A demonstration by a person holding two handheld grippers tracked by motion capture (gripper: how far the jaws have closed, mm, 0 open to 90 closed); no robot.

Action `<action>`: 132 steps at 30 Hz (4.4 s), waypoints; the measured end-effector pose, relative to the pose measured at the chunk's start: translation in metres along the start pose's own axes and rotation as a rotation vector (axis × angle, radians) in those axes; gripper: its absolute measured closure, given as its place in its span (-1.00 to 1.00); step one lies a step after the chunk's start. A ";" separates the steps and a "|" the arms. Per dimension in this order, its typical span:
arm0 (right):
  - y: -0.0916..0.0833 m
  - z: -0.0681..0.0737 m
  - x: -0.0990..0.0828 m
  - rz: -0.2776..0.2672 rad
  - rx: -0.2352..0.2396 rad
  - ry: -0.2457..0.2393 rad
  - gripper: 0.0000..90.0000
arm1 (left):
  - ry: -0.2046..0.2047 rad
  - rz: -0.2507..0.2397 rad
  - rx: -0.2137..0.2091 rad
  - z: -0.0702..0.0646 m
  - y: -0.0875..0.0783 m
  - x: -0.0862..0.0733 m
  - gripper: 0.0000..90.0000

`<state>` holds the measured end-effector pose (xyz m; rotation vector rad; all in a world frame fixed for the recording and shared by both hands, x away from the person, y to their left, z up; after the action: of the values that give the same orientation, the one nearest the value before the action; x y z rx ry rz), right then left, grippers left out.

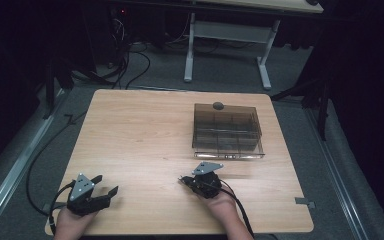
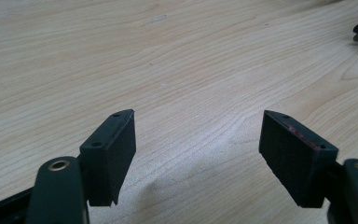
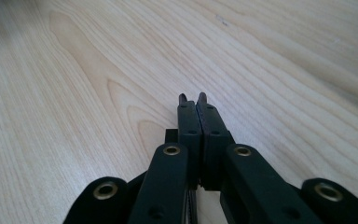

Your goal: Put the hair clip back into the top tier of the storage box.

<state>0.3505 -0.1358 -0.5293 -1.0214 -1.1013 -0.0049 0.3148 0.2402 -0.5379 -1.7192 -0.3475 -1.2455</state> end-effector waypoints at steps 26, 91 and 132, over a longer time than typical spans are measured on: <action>0.003 0.006 -0.003 -0.007 0.024 -0.022 0.76 | -0.001 0.005 -0.008 0.001 0.000 0.000 -0.38; -0.097 -0.055 -0.082 -0.005 -0.280 0.144 0.94 | -0.004 0.011 -0.025 0.001 0.000 0.000 -0.39; -0.087 -0.045 -0.078 -0.003 -0.237 0.141 1.00 | -0.008 0.011 -0.031 0.002 0.000 0.000 -0.39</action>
<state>0.3037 -0.2520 -0.5310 -1.2120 -0.9890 -0.2107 0.3163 0.2416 -0.5380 -1.7508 -0.3251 -1.2421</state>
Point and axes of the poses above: each handheld gripper's, and its own axes: y roughly forward along the jaws, x roughly out of its top, z roughly to its left, the point moved 1 cm from there along y, roughly forward along the jaws, and after that the axes turned 1 degree about -x, right-handed, at the moved point
